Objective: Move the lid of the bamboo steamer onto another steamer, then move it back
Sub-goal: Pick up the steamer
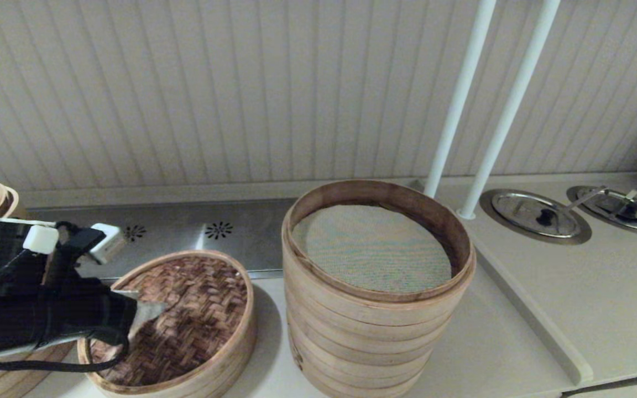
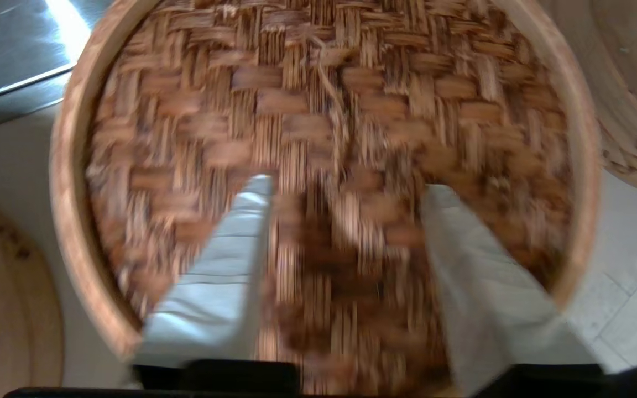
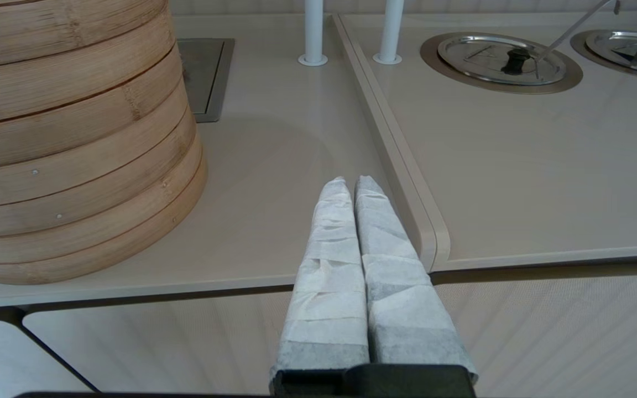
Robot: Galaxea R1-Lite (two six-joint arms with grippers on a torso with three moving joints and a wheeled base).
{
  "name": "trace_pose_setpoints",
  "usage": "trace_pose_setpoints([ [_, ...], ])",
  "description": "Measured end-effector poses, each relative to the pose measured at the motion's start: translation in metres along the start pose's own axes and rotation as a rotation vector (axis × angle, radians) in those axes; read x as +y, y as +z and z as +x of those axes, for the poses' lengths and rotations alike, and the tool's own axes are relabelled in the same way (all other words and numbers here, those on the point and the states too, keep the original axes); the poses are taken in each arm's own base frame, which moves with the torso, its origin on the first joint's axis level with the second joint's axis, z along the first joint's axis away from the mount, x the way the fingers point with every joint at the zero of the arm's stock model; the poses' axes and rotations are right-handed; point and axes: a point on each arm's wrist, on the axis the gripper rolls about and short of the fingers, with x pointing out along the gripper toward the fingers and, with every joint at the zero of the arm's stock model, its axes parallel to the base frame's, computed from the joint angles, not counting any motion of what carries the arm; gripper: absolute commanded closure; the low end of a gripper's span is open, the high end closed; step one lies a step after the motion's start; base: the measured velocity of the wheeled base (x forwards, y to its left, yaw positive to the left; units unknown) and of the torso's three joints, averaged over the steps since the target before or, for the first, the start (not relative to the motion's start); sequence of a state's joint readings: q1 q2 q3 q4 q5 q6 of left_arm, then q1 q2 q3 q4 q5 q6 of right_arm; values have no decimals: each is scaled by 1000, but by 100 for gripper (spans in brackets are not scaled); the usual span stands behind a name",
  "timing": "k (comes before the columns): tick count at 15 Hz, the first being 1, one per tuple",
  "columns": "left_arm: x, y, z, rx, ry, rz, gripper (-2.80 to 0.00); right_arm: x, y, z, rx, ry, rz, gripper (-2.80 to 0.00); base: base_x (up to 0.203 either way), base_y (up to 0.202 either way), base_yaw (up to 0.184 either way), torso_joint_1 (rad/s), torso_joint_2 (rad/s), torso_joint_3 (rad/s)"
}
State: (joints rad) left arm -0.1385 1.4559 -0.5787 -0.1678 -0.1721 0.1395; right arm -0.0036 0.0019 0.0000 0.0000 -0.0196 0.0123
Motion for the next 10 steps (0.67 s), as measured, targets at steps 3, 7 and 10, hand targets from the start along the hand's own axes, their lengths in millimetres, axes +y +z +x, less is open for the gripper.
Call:
trace_pose_setpoints([
  [3,1,2,18,3,-5,7,-280,0,0,0,0,0,0,0,0,0,0,0,0,0],
  [7,-3,1,37,33,-27,-5,-280,0,0,0,0,0,0,0,0,0,0,0,0,0],
  [10,-2,1,43,34,-25,-19,-280,0,0,0,0,0,0,0,0,0,0,0,0,0],
])
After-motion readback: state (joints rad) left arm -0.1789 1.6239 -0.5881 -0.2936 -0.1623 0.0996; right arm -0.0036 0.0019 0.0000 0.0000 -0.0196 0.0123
